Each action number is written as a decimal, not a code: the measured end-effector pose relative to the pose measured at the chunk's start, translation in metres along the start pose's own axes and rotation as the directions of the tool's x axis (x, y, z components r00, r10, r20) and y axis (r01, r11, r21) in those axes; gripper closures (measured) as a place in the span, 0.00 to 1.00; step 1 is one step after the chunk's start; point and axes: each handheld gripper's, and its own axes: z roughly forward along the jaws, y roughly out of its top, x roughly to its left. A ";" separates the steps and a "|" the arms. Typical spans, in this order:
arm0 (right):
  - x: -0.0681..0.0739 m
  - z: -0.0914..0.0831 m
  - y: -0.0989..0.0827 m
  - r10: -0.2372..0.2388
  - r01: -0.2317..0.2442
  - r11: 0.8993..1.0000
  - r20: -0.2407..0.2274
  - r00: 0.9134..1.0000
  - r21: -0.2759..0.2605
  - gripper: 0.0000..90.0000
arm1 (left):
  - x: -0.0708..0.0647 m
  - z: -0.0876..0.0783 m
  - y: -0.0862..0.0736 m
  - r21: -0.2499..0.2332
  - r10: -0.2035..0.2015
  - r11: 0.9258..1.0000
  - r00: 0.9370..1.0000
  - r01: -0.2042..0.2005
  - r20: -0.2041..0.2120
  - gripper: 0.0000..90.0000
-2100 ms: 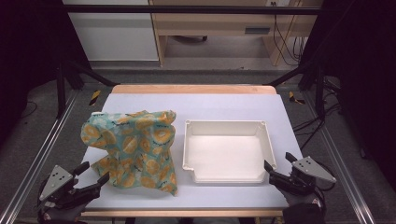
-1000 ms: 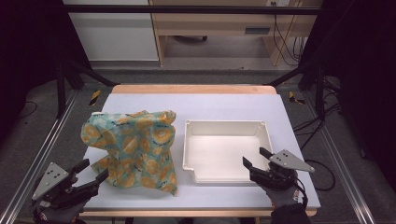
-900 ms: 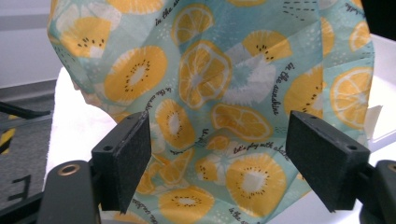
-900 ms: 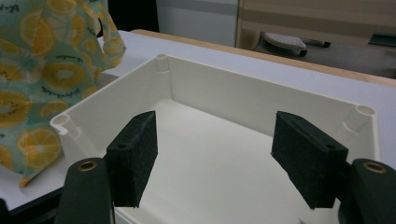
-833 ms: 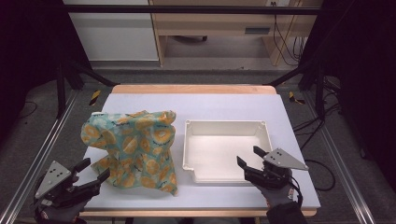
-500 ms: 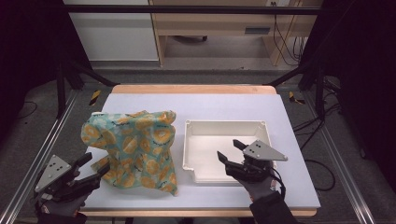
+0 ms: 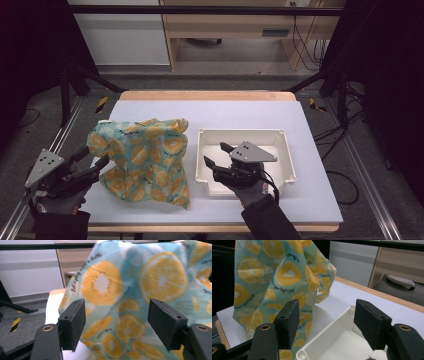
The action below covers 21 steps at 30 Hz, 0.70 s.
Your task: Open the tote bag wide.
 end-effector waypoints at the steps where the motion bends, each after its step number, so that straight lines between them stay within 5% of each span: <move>1: 0.002 0.003 0.001 -0.004 0.004 1.000 -0.002 1.000 -0.002 0.42 | 0.002 0.002 0.001 0.004 0.000 1.000 1.000 0.000 -0.002 0.33; 6: 0.009 0.013 0.007 -0.007 0.007 1.000 -0.016 1.000 -0.007 0.42 | 0.009 0.017 0.002 0.024 -0.007 1.000 1.000 0.008 -0.017 0.32; 16: 0.025 0.045 0.015 -0.013 0.013 1.000 -0.042 0.999 -0.005 0.44 | 0.011 0.028 -0.007 0.053 0.004 0.999 1.000 -0.005 0.023 0.35; 21: 0.030 0.063 0.019 -0.006 0.006 1.000 -0.056 0.998 0.001 0.48 | 0.013 0.027 -0.008 0.055 0.002 0.998 0.998 -0.005 0.055 0.55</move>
